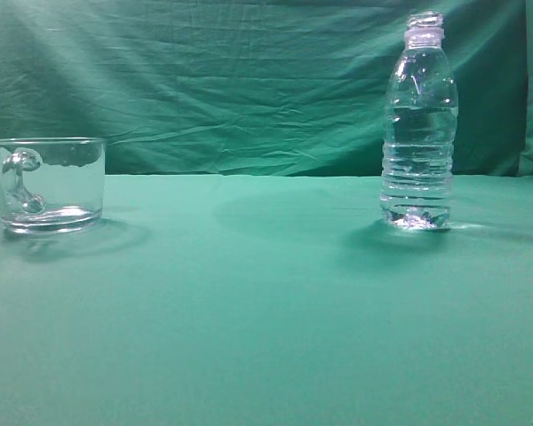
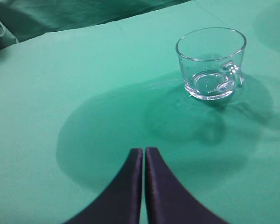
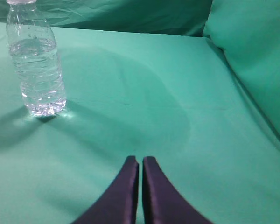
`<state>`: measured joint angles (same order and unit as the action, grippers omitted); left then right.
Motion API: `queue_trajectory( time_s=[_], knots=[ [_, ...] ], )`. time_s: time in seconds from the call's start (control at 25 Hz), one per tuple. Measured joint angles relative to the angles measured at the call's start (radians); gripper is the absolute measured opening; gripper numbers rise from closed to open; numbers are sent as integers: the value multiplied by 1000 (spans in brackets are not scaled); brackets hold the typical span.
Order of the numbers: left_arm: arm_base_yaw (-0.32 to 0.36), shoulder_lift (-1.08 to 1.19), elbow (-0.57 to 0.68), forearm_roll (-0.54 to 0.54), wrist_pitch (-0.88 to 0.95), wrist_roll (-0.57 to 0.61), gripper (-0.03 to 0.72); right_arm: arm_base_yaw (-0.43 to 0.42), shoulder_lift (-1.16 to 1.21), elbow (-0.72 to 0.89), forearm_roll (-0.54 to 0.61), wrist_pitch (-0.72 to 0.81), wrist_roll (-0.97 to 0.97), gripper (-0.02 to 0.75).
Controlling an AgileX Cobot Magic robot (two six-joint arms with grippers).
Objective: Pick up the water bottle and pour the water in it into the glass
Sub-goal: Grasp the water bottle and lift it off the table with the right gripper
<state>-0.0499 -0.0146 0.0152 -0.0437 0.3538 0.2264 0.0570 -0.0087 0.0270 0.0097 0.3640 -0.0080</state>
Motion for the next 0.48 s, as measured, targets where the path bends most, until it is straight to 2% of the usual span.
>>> queue_trajectory(
  time_s=[0.12, 0.28, 0.4, 0.48],
  knots=[
    [0, 0, 0, 0, 0, 0, 0, 0, 0, 0, 29, -28, 17, 0],
    [0, 0, 0, 0, 0, 0, 0, 0, 0, 0, 148, -225, 56, 0],
    [0, 0, 0, 0, 0, 0, 0, 0, 0, 0, 169, -364, 75, 0],
    [0, 0, 0, 0, 0, 0, 0, 0, 0, -4, 172, -384, 77, 0]
  ],
)
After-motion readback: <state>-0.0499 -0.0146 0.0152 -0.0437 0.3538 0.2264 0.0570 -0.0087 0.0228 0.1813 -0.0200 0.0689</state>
